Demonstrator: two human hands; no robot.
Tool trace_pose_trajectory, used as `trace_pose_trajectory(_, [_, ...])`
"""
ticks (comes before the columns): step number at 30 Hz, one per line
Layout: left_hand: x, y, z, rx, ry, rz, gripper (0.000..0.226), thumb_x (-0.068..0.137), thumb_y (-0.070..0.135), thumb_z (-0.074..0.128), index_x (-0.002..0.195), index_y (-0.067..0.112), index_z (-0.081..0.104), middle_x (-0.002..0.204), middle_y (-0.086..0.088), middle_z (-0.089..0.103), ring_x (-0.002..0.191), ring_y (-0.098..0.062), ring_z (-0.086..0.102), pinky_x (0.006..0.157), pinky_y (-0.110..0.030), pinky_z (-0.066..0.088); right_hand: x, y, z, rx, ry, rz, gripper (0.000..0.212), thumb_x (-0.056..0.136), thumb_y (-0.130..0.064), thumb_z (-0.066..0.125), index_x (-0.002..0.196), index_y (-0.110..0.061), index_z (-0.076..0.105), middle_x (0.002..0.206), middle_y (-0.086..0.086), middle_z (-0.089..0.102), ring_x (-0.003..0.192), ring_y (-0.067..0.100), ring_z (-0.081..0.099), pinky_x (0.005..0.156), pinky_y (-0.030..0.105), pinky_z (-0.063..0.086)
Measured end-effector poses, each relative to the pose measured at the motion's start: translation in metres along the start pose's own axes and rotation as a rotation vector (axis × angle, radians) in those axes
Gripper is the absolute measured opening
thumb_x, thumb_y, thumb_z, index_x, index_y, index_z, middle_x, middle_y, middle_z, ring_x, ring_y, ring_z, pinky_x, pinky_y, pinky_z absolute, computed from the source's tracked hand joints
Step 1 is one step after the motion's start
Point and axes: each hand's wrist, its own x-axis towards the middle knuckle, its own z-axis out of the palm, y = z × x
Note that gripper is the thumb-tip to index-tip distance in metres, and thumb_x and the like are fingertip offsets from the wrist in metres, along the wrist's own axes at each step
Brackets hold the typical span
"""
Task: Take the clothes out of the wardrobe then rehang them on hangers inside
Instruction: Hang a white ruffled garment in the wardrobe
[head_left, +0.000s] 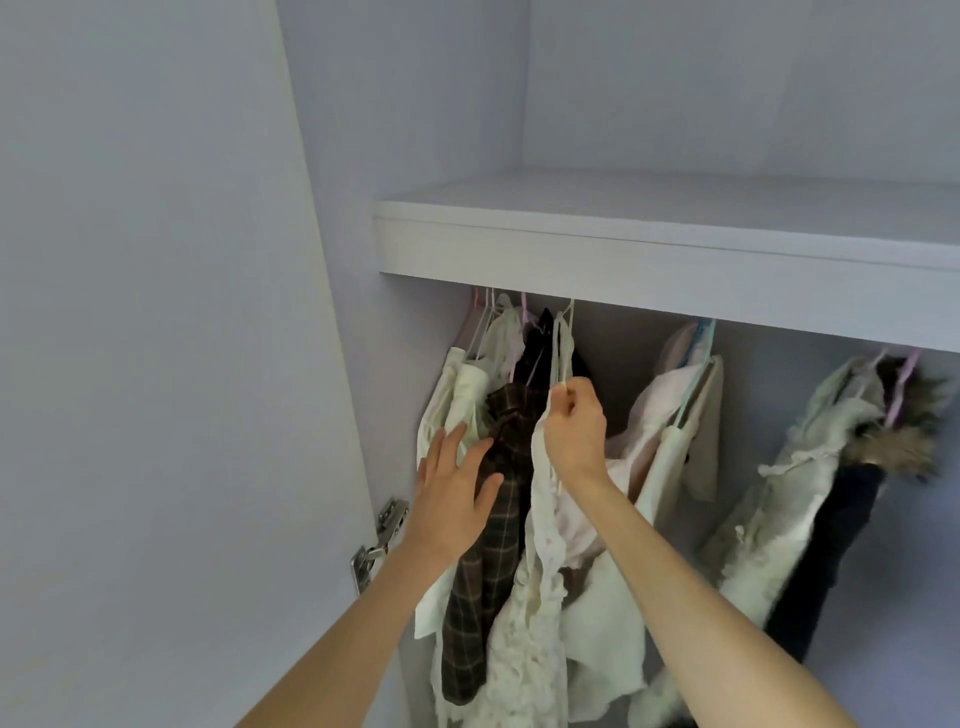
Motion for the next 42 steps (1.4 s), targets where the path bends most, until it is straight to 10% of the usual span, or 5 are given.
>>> trace_pose_trajectory(12, [0.009,-0.003,0.012,-0.167,0.1,-0.007,0.062,0.088,0.055,0.039,0.143,0.031,0.026,0.155,0.007,-0.002,0.143,-0.01,-0.001,0.116,-0.038,0.016,0.044,0.048,0.007,-0.218,0.016,0.011,0.026,0.097,-0.011,0.042,0.118,-0.002,0.055,0.09,0.018,0.061,0.098,0.036,0.055,0.067,0.025,0.028])
trace_pose_trajectory(23, [0.006,-0.014,0.019,-0.117,0.163,0.156,0.048,0.091,0.065,0.023,0.137,0.052,0.023,0.154,0.016,-0.009,0.143,-0.004,-0.004,0.11,-0.042,0.034,0.051,0.049,0.053,-0.195,-0.117,-0.218,0.045,0.096,-0.005,0.042,0.141,-0.003,0.035,0.081,0.018,0.059,0.078,0.028,0.057,0.073,0.031,0.045])
trace_pose_trajectory(31, [0.008,-0.039,0.026,-0.069,0.287,0.151,0.046,0.099,0.049,0.028,0.143,0.036,0.027,0.156,0.009,0.013,0.11,-0.008,0.06,0.084,-0.002,0.04,0.059,0.052,0.096,-0.132,-0.183,-0.215,0.043,0.096,-0.002,0.04,0.139,-0.003,0.037,0.057,0.004,0.046,0.048,0.005,0.039,0.051,0.013,0.032])
trace_pose_trajectory(38, [0.008,-0.057,0.017,0.112,0.235,0.143,0.054,0.101,0.045,0.021,0.147,0.018,0.011,0.156,0.006,0.01,0.14,-0.004,0.016,0.109,-0.017,0.017,0.061,0.056,0.11,-0.141,-0.261,-0.25,0.046,0.095,-0.004,0.043,0.141,-0.004,0.036,0.07,0.006,0.046,0.061,0.013,0.043,0.054,0.014,0.03])
trace_pose_trajectory(42, [0.005,-0.053,0.014,0.187,0.193,0.122,0.055,0.099,0.041,0.026,0.146,0.013,0.019,0.154,-0.003,0.019,0.137,-0.015,0.028,0.106,-0.03,0.029,0.059,0.056,0.098,-0.162,-0.341,-0.247,0.049,0.098,-0.012,0.04,0.145,-0.009,0.025,0.097,0.01,0.046,0.085,0.023,0.05,0.071,0.019,0.035])
